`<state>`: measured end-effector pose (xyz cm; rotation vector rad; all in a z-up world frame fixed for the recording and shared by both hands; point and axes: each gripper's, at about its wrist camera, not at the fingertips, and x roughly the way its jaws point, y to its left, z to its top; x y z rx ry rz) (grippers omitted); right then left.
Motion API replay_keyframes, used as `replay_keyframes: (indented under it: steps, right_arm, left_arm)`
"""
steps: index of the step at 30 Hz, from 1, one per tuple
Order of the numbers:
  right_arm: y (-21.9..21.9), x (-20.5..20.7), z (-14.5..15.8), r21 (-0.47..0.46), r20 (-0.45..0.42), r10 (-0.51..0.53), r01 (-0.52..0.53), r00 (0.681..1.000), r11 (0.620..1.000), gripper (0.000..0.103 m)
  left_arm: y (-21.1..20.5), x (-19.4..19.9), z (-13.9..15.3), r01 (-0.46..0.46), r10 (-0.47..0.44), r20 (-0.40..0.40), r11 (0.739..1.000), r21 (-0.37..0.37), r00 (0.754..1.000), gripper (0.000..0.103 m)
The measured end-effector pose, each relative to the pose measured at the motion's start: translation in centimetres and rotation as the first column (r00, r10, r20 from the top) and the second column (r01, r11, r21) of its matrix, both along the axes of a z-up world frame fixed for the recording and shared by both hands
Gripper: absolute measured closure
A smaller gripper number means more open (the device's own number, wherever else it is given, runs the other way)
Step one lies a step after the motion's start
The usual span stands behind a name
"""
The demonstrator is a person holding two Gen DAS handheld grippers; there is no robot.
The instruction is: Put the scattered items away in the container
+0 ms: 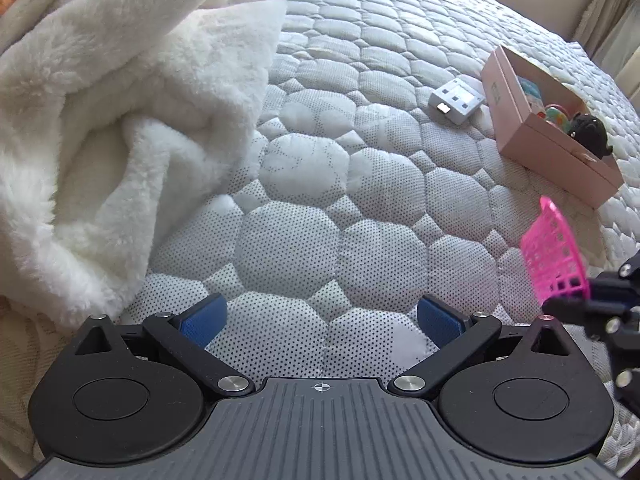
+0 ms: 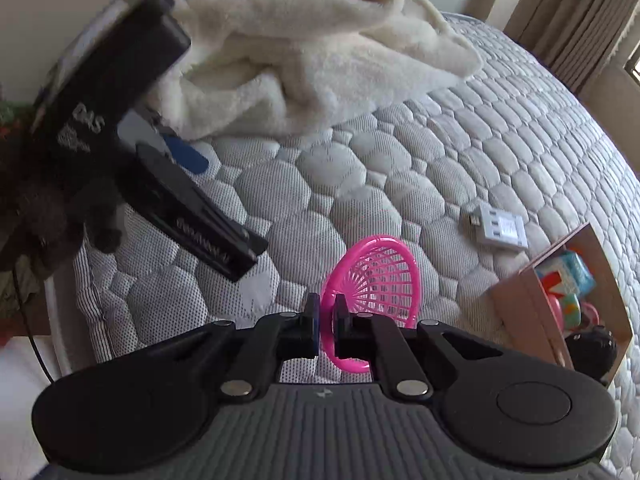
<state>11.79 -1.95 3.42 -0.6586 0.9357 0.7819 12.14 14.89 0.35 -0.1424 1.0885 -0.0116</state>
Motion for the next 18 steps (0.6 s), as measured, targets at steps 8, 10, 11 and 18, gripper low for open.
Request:
replay_keyframes:
  steps: [8,10,11,18]
  right_arm:
    - [-3.2,-0.5,0.2,0.068,0.018,-0.213,0.211,0.977,0.975,0.042]
    - [-4.5,-0.9,0.8,0.099,0.065,-0.284,0.277,0.957,0.956,0.025]
    - [-5.2,-1.3,1.0,0.11,0.096,-0.311,0.301,0.945,0.947,0.021]
    - [-9.2,-0.7,-1.3,0.093,0.09,-0.543,0.536,0.835,0.839,0.009]
  left_arm:
    - [-2.3,2.8,0.0,0.116,-0.116,0.037,0.993,-0.004,0.993,0.0]
    - [-2.7,3.9,0.0,0.15,-0.15,0.051,0.989,-0.005,0.987,0.0]
    - [-3.0,4.5,0.1,0.171,-0.17,0.061,0.985,-0.006,0.983,0.0]
    - [-5.2,9.8,-0.2,0.283,-0.287,0.147,0.958,0.047,0.947,0.0]
